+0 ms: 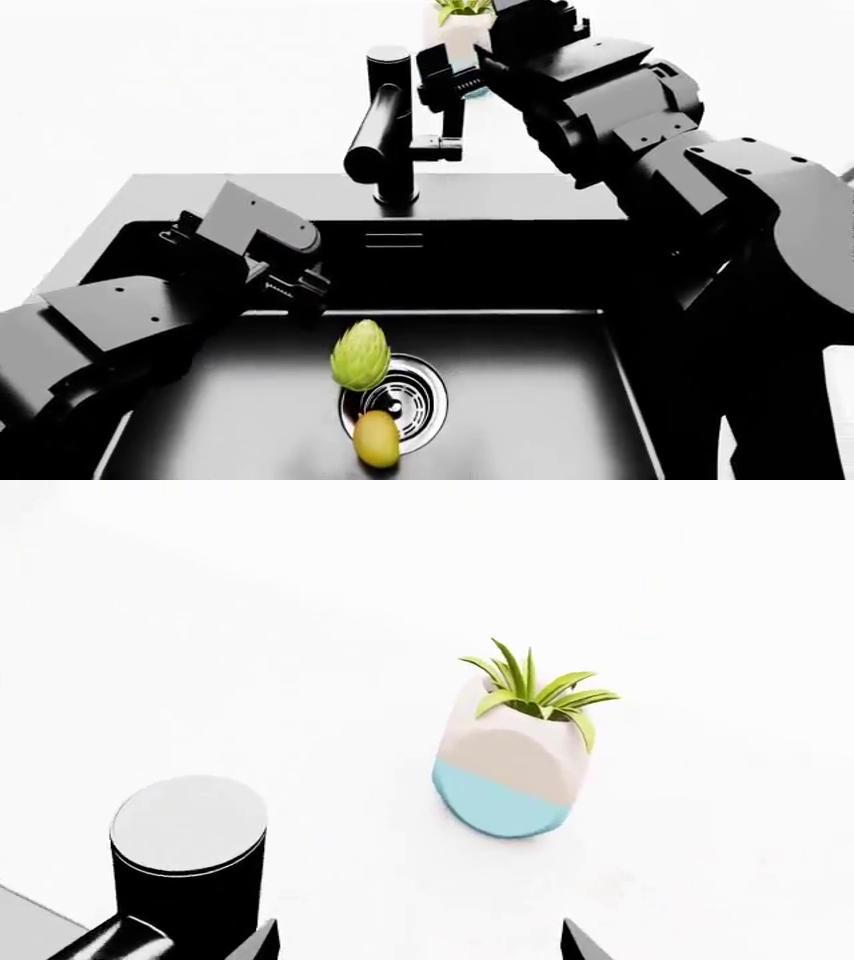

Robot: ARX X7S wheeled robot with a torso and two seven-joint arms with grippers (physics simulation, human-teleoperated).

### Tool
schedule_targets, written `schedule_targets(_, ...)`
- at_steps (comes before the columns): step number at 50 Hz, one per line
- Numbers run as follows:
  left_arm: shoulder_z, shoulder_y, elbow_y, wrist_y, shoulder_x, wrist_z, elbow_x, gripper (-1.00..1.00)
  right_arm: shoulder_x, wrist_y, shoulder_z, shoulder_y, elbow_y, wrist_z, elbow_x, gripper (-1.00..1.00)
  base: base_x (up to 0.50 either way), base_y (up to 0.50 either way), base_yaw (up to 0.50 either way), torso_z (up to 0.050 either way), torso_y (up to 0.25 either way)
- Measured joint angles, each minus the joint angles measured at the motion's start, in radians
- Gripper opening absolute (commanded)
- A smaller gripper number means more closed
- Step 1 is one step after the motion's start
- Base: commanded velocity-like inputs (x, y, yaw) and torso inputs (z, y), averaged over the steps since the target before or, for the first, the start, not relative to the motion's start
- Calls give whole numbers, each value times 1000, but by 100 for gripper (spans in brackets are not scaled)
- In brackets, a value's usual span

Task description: Pick up the fruits and vegetables and place them in the sink. Turn on the sink faucet to wash them. Then turn the sink off and put them in the tray.

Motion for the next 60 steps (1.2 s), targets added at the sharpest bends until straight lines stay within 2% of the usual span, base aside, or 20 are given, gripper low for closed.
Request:
schedule_targets(7, 5, -1, 4, -1, -3, 0, 5, 100, 0, -8, -4, -2, -1, 19, 2, 100, 0, 0, 0, 0, -234)
schedule_targets(19, -1, 1, 13, 1, -12, -3, -1, 100, 0, -38, -7, 4, -8, -11, 0, 100, 0, 0, 0, 0, 0)
schedule_targets(25, 3, -2, 12, -1, -13, -3, 5, 100, 0, -34, -6, 4, -9, -27, 1, 100, 0, 0, 0, 0, -231)
schedule_targets(60, 14, -9, 26, -10, -19, -1, 4, 100, 0, -36, -12, -9, -2, -31, 31, 100, 0, 0, 0, 0, -55)
